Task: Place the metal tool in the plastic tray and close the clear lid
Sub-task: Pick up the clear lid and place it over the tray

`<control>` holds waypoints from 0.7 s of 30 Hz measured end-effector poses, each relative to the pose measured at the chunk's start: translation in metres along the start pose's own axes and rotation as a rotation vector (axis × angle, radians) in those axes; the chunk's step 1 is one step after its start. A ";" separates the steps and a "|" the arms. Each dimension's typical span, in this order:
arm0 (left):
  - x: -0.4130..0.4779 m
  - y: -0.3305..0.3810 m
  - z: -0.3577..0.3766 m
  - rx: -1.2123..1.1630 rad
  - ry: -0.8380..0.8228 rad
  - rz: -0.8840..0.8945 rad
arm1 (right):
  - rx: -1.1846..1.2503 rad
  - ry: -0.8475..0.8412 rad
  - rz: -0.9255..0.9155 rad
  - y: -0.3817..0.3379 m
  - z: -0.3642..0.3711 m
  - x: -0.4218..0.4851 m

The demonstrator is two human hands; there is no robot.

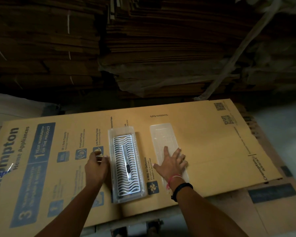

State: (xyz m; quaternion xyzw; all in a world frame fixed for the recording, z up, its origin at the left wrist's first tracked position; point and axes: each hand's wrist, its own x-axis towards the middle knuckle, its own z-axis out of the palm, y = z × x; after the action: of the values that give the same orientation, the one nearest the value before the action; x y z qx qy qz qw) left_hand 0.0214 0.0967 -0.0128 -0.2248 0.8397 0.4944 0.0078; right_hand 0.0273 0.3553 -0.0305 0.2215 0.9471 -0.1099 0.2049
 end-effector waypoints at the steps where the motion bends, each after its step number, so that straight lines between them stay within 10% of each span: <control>1: 0.000 0.000 0.000 0.000 -0.001 -0.003 | 0.005 0.002 -0.002 0.000 0.001 0.001; 21: -0.013 0.007 0.007 -0.204 -0.039 -0.217 | 0.274 0.215 -0.188 -0.081 -0.019 -0.079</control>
State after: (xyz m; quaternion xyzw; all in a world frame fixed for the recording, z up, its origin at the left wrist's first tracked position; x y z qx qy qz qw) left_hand 0.0287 0.1099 -0.0080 -0.3044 0.7555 0.5776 0.0547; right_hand 0.0478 0.2599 0.0305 0.1683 0.9561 -0.2322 0.0595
